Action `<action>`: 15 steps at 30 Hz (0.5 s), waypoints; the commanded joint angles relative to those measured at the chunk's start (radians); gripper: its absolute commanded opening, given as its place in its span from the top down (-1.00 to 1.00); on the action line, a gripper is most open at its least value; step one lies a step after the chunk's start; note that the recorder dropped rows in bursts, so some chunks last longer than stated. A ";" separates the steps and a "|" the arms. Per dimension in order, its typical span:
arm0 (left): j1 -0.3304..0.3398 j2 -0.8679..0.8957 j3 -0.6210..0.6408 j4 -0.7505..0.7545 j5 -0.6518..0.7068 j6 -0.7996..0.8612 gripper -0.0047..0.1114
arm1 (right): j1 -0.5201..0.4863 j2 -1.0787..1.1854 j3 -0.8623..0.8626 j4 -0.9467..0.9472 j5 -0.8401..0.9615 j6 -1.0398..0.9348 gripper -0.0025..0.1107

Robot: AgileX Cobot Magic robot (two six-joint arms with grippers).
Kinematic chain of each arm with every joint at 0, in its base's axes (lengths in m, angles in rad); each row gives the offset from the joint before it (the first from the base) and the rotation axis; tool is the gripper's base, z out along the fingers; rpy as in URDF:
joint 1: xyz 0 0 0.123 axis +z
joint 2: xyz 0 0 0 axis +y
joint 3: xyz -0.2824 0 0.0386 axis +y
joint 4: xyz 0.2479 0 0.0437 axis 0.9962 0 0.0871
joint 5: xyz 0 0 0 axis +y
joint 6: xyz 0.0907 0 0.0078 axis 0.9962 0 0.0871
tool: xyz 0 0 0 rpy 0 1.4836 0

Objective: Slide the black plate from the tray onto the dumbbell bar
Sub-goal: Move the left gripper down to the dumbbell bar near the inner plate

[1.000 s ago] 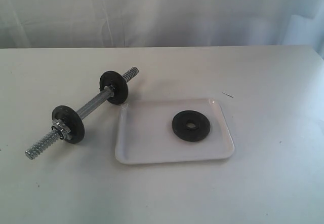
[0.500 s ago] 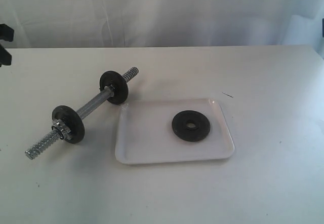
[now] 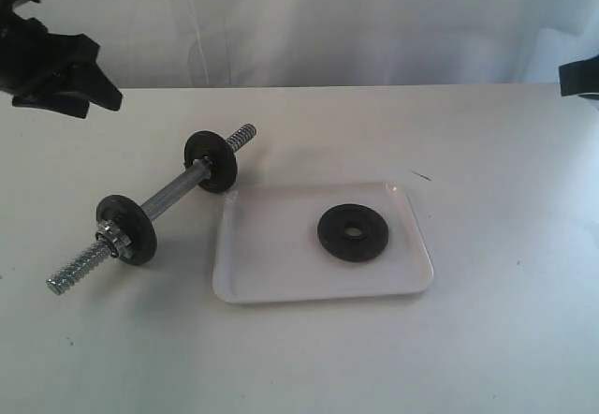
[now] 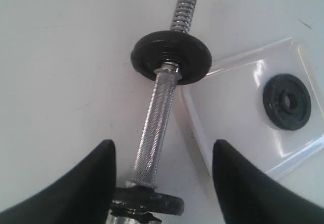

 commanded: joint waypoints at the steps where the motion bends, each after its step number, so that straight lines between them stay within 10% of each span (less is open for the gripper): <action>1: -0.048 0.085 -0.095 -0.008 0.093 0.061 -0.35 | 0.003 0.004 -0.002 0.007 -0.001 -0.011 0.24; 15: -0.114 0.274 -0.140 -0.011 -0.031 0.198 -0.42 | 0.003 0.004 -0.002 0.007 -0.001 -0.011 0.24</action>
